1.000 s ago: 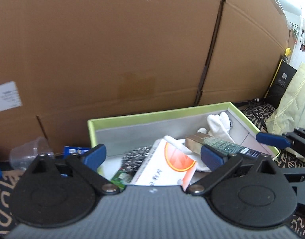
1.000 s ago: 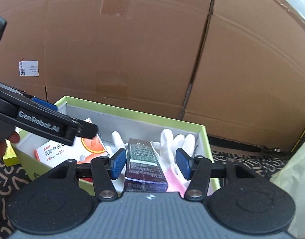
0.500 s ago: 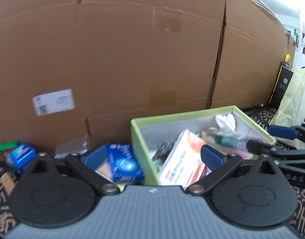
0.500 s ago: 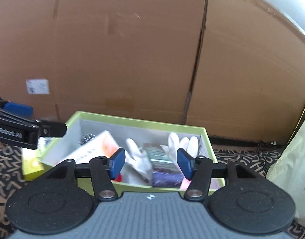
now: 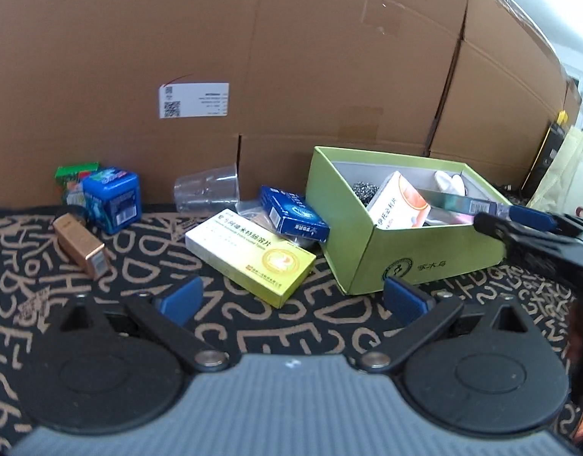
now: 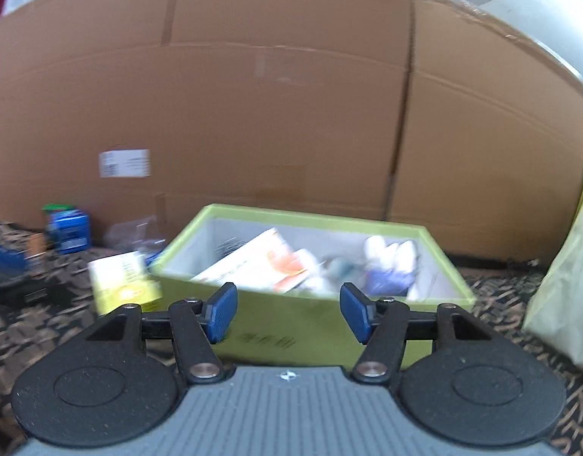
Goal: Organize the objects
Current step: 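Move both open tools back toward the item pile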
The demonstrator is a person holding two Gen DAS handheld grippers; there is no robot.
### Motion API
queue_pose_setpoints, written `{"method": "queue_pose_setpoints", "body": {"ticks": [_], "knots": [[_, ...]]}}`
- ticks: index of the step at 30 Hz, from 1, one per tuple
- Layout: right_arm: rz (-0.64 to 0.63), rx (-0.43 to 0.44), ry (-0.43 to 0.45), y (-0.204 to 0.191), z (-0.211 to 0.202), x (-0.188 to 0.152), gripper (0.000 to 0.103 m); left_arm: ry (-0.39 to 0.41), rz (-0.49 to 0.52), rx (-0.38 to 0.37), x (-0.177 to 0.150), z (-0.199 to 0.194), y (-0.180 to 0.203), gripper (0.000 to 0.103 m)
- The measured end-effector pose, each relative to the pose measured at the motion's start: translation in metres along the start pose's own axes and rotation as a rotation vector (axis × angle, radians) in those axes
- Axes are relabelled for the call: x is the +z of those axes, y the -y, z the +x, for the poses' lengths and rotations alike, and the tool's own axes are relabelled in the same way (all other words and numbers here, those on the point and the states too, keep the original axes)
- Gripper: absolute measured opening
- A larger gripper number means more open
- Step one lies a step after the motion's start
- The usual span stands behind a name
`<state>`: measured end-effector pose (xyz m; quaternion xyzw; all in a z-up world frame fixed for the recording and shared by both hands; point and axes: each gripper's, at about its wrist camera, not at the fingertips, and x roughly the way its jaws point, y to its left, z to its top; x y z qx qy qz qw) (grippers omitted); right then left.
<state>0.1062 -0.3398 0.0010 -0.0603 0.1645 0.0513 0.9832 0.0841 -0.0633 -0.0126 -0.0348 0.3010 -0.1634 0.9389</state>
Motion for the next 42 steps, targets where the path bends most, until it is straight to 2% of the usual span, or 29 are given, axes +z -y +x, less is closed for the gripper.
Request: {"method": "queue_pose_setpoints", "body": {"ticks": [2,3,5,7,12,17,20,25,29,34,40,42], "knots": [[0.013,-0.015,-0.009,0.011,0.018,0.003,0.064,0.003,0.001,0.002,0.0,-0.002,-0.002,0.103],[0.036,0.002,-0.047,0.018,0.03,0.003,0.066,0.003,0.005,0.003,0.001,-0.002,-0.002,0.103],[0.12,0.042,-0.038,0.033,0.038,-0.001,0.067,0.007,0.015,0.006,0.001,-0.004,-0.003,0.103],[0.137,0.005,-0.048,0.036,0.031,0.0,0.067,0.008,0.011,0.014,0.0,-0.004,-0.006,0.103],[0.147,0.055,0.0,0.024,0.001,-0.002,0.067,0.005,-0.006,0.022,-0.004,-0.008,-0.014,0.103],[0.128,0.185,0.068,-0.013,-0.03,0.001,0.071,-0.009,0.006,0.079,-0.021,-0.018,-0.034,0.103],[0.1,0.275,0.07,-0.044,-0.04,-0.007,0.071,-0.035,-0.015,0.12,-0.032,-0.02,-0.053,0.103],[0.005,0.37,-0.002,-0.1,-0.031,-0.025,0.071,-0.072,-0.079,0.21,-0.038,-0.018,-0.095,0.103],[-0.018,0.42,-0.05,-0.129,-0.014,-0.027,0.071,-0.06,-0.184,0.265,-0.021,-0.007,-0.13,0.103],[-0.073,0.408,-0.063,-0.155,0.006,-0.019,0.071,-0.075,-0.306,0.293,0.007,0.034,-0.158,0.103],[-0.126,0.32,-0.09,-0.172,0.046,-0.011,0.071,-0.117,-0.33,0.339,0.023,0.081,-0.176,0.103],[-0.126,0.286,-0.116,-0.174,0.063,-0.01,0.071,-0.108,-0.318,0.35,0.026,0.088,-0.179,0.103]]}}
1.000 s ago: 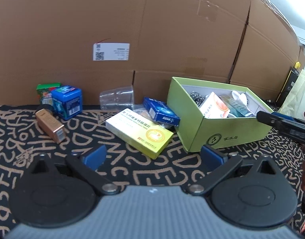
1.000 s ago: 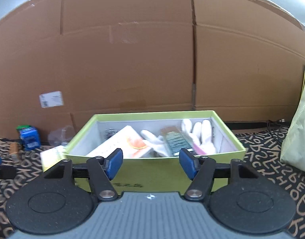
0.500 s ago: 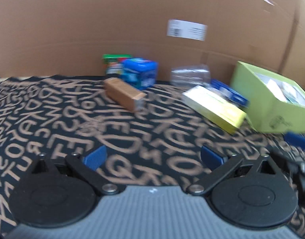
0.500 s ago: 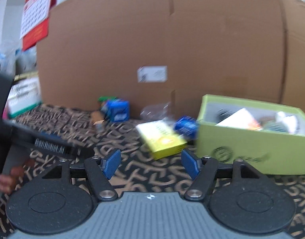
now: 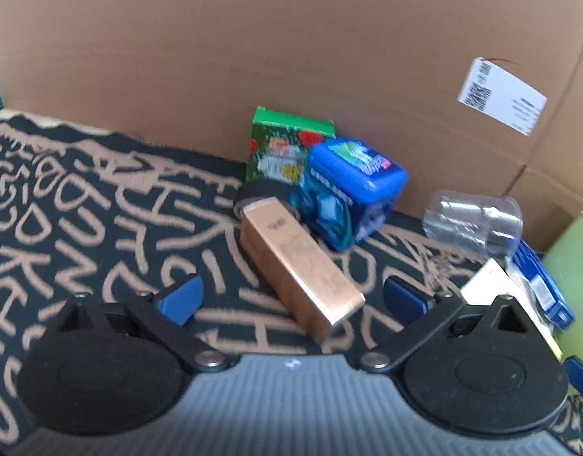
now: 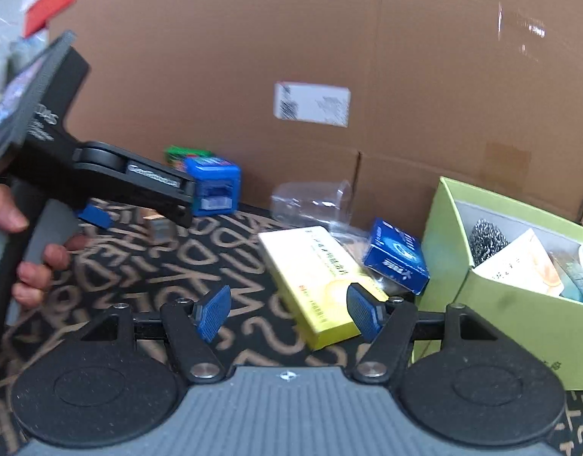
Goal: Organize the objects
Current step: 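Move both open tools back toward the item pile, then grasp the copper box with the left tool while the right tool grasps the yellow medicine box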
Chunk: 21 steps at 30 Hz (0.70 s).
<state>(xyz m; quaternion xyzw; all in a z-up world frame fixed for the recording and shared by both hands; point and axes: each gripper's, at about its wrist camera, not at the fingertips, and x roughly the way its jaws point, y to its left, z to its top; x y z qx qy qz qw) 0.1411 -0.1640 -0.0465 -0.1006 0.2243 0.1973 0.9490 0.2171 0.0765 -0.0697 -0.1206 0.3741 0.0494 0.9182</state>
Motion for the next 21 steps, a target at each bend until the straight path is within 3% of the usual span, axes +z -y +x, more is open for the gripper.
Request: {"method": "queue_pose_setpoints", "body": {"ticks": [7,9,12,15,21], "knots": [[0.012,-0.105,-0.078,0.005,0.037,0.009,0.071,-0.001,0.124,-0.014,0.004,0.004,-0.004,0.077],[0.007,-0.129,-0.091,0.003,0.044,0.012,0.074,-0.001,0.162,-0.017,0.003,0.002,-0.006,0.058],[0.004,-0.139,-0.114,0.004,0.054,0.017,0.079,-0.008,0.226,-0.028,0.001,-0.004,-0.011,0.04],[-0.008,-0.143,-0.145,0.005,0.061,0.02,0.081,-0.024,0.258,-0.06,-0.003,-0.011,-0.02,0.028],[0.053,-0.083,-0.171,0.01,0.045,0.014,0.077,-0.044,0.304,-0.149,-0.025,-0.039,-0.029,0.024]]}}
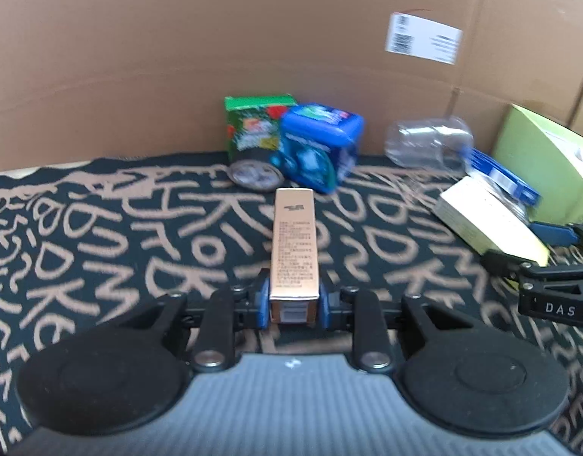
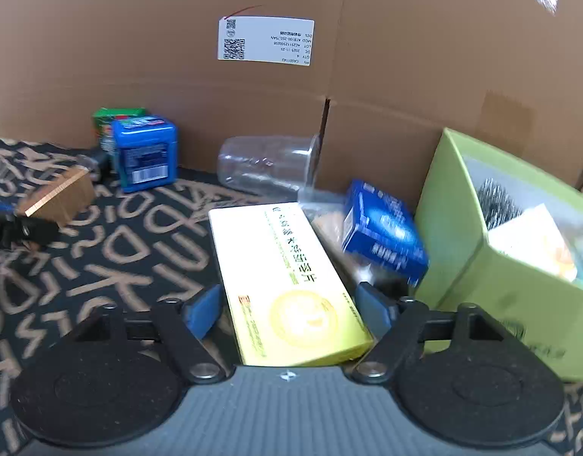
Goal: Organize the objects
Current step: 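Grasp the copper box with the left tool while the right tool grasps the yellow medicine box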
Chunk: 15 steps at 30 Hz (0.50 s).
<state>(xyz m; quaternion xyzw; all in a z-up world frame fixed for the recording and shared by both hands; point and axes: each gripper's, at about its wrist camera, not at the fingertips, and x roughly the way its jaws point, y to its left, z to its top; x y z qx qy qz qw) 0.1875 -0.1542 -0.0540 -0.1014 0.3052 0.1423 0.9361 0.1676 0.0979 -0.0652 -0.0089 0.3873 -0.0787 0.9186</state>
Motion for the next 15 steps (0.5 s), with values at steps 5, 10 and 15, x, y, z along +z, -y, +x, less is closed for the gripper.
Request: {"method": "queue_pose_setpoints", "body": {"ticks": [5,10,15], "knots": [[-0.007,0.058,0.0,-0.014,-0.041,-0.025,0.077,-0.013,0.042,-0.07,-0.022,-0.022,0.011,0.024],[0.044,0.202,-0.031,-0.025,-0.079,-0.05,0.079,-0.002,0.098,-0.059,-0.032,-0.034,0.022,0.049],[0.029,0.224,-0.018,-0.027,-0.082,-0.047,0.08,-0.001,0.087,-0.027,-0.021,-0.024,0.025,0.048]]}}
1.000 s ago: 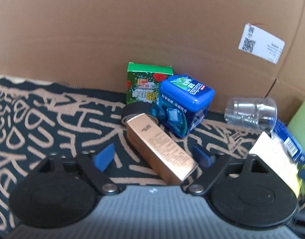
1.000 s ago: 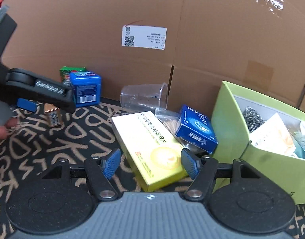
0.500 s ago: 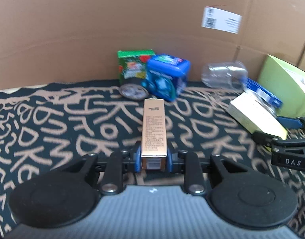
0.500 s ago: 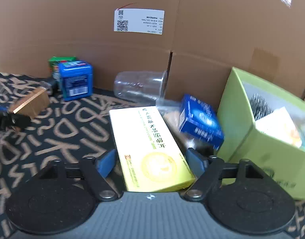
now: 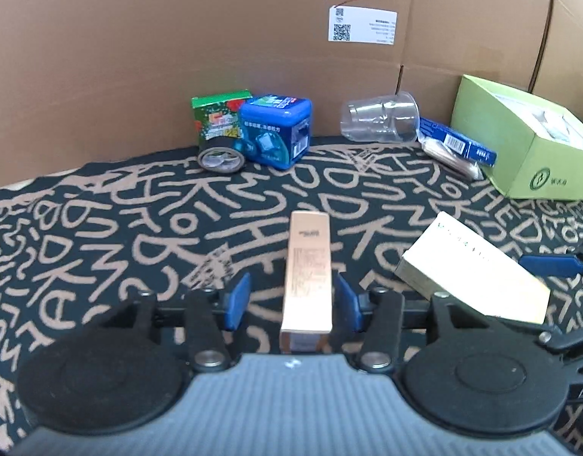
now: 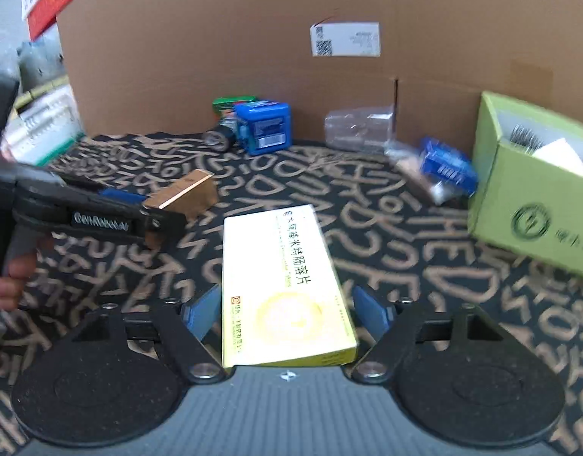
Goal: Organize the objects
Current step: 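Grasp the copper box with the left tool while the right tool grasps the yellow medicine box, then carry both boxes into the light-green box and open both tools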
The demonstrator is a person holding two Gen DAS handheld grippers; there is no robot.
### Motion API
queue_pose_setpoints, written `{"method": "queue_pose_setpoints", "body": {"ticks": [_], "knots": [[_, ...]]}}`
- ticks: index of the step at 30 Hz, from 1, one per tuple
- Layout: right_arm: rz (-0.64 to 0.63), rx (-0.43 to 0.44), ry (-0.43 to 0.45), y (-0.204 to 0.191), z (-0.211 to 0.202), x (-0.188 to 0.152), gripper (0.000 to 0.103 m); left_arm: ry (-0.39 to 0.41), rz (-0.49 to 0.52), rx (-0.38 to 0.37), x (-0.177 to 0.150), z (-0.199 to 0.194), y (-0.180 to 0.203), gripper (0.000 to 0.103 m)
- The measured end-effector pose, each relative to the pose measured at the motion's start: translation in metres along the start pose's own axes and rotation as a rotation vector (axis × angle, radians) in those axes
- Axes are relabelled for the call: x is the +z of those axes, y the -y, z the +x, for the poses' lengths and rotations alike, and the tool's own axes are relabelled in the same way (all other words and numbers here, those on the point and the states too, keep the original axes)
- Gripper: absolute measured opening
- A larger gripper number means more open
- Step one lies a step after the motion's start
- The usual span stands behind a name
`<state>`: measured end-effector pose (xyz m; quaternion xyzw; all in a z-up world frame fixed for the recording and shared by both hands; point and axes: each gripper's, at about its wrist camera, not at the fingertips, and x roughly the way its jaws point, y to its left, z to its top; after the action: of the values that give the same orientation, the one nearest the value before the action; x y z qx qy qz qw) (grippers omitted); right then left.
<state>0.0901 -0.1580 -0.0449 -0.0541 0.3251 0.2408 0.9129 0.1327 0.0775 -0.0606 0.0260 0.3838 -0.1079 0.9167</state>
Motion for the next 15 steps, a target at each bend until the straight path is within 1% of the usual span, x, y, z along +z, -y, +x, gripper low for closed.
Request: {"method": "queue_pose_setpoints", "body": {"ticks": [1,2,4,5,7,8,10,11,12,14,15], "knots": [[-0.011,-0.009,0.0,0.0,0.001,0.001,0.08,-0.01,0.001,-0.008,0.001,0.002,0.0,0.045],[-0.019,-0.007,-0.002,0.0,0.002,0.002,0.08,-0.019,0.009,-0.017,0.002,0.004,0.001,0.039],[-0.036,0.011,-0.007,0.0,0.004,0.003,0.08,-0.027,0.025,-0.01,0.002,0.007,0.003,0.039],[-0.043,0.015,-0.007,-0.002,0.005,0.003,0.08,-0.025,0.036,0.003,0.003,0.008,0.005,0.04],[-0.053,0.018,-0.006,-0.002,0.008,0.003,0.08,-0.02,0.044,0.025,0.005,0.009,0.008,0.048],[-0.054,0.014,-0.003,-0.003,0.009,0.003,0.08,-0.019,0.044,0.028,0.006,0.011,0.009,0.05],[-0.05,0.012,0.002,-0.004,0.012,0.004,0.08,-0.027,0.048,0.031,0.008,0.015,0.01,0.048],[-0.047,0.012,0.0,-0.003,0.013,0.003,0.075,-0.025,0.05,0.029,0.009,0.016,0.011,0.042],[-0.043,0.009,0.003,-0.003,0.013,0.002,0.071,-0.024,0.055,0.022,0.01,0.017,0.012,0.031],[-0.023,0.02,0.016,-0.001,0.012,-0.001,0.071,-0.031,0.057,0.015,0.011,0.015,0.017,0.024],[-0.011,0.022,0.021,0.0,0.01,-0.002,0.071,-0.035,0.055,0.006,0.011,0.014,0.019,0.023]]}}
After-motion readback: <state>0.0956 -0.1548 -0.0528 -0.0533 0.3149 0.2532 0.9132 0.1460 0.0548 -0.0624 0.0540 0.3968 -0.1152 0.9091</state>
